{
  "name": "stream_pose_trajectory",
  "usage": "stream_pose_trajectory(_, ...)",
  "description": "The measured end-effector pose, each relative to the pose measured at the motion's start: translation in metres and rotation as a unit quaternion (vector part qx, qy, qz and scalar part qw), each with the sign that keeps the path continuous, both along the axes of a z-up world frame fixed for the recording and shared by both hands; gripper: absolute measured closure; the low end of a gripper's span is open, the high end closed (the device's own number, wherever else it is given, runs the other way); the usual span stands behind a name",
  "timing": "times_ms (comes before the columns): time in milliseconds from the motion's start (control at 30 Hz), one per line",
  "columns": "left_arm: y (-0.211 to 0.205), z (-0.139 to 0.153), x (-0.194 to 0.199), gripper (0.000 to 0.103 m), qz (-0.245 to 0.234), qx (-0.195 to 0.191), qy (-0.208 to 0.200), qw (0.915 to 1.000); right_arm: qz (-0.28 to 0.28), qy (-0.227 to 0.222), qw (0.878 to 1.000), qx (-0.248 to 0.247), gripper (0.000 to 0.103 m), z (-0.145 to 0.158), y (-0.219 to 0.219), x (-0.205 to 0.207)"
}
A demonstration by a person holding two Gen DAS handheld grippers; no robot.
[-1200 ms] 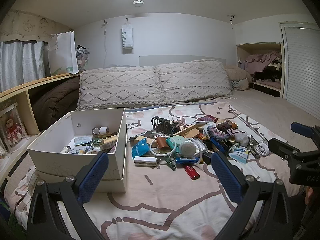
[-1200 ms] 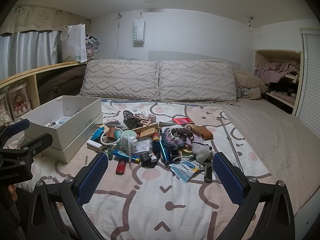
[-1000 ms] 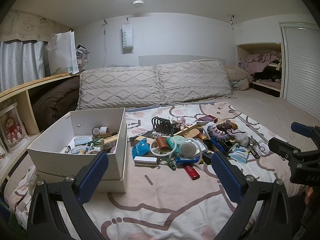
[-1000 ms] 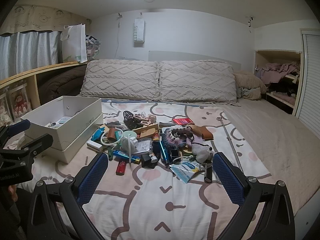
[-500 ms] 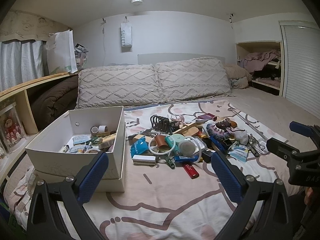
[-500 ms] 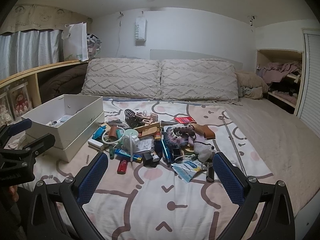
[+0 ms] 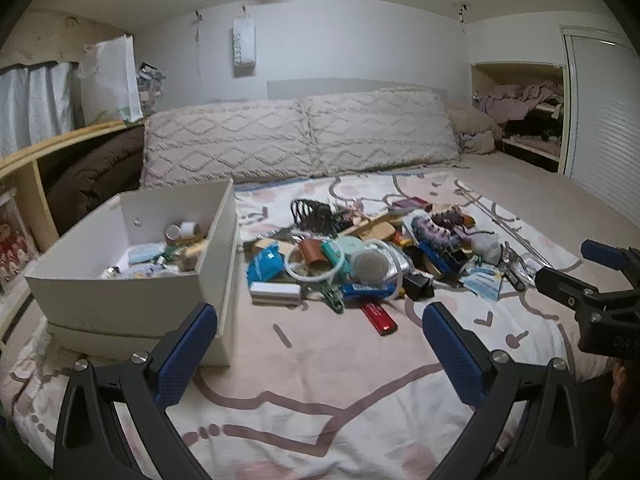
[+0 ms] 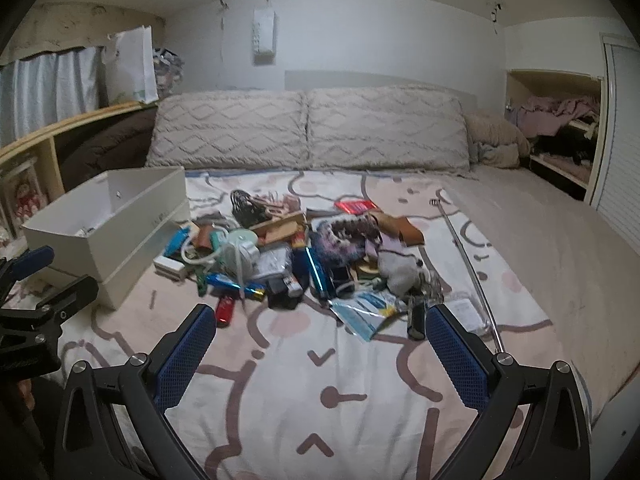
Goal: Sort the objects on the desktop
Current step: 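Move both grippers toward the cluttered pile of items on the bed, then lower the right gripper onto the clear plastic case and close on it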
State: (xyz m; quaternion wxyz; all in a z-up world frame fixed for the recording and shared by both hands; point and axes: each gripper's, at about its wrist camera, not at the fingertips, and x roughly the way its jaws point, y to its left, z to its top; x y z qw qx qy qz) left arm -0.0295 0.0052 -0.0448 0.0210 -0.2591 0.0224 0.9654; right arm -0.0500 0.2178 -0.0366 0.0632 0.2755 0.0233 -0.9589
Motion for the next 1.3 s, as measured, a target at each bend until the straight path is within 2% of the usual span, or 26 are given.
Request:
stream_pose_trajectory(233,0.009,-0.020,-0.018,0.000,-0.011,-0.014,-0.037,0.9992,-0.012,-0.014,1.000,0.010,0.000,-0.011,0.006,-0.010)
stream_pose_trajectory(433,0.010,-0.029,-0.037,0.000,-0.017,0.002,-0.072,0.9973,-0.026,-0.026,0.999,0.029,0.000,-0.017,0.015,-0.021)
stream_pose_trajectory(533,0.015,-0.030,-0.044,0.000,-0.022,-0.006,-0.078,0.9967,-0.026,-0.028,0.998,0.042,0.000,-0.015,0.021,-0.026)
stream_pose_trajectory(900,0.041,-0.033,-0.072,0.000,-0.092,-0.019,-0.094,0.9911,-0.007,-0.047,0.995,0.087,0.000,-0.010,0.048,-0.041)
stream_pose_trajectory(1133,0.052,-0.050,-0.095,0.000,-0.119,-0.017,-0.126,0.9847,-0.016,-0.077,0.991,0.109,0.000,-0.028,0.076,-0.051)
stream_pose_trajectory(1300,0.058,-0.066,-0.109,0.000,-0.136,-0.020,-0.149,0.9791,-0.043,-0.129,0.986,0.092,0.000,-0.047,0.106,-0.069)
